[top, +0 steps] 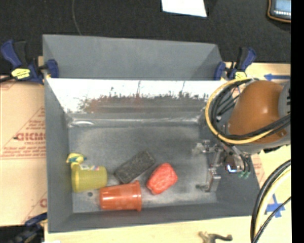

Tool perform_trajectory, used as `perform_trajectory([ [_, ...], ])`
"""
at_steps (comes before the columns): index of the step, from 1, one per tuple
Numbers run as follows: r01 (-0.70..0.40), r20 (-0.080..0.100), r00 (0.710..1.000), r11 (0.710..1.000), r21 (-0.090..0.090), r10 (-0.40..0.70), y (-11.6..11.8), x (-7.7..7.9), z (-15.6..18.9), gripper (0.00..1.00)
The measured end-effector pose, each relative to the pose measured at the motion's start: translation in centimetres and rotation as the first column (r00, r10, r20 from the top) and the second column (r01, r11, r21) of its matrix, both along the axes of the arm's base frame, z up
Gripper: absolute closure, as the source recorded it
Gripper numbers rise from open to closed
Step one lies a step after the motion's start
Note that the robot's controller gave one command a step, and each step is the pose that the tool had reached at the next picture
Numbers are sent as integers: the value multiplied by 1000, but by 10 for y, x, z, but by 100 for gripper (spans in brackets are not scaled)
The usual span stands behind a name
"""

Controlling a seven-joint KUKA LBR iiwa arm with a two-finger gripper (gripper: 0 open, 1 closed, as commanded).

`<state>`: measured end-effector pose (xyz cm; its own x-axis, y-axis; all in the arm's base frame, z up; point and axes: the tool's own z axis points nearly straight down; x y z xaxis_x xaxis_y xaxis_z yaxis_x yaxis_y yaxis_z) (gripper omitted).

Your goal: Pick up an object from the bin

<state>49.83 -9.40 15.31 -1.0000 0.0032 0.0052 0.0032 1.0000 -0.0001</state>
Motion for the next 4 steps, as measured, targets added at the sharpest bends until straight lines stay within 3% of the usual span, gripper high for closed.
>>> perform_trajectory([
  [1, -5, 8, 1000, 1000, -1, 5, 0, 2, 4, 0],
  [2, -232, 4, 973, 973, 2, 232, 78, -5, -84, 0],
  [3, -210, 12, 978, 978, -4, 210, 76, 56, -32, 0],
  [4, -310, -3, 951, 951, 5, 310, 147, 5, -53, 0],
])
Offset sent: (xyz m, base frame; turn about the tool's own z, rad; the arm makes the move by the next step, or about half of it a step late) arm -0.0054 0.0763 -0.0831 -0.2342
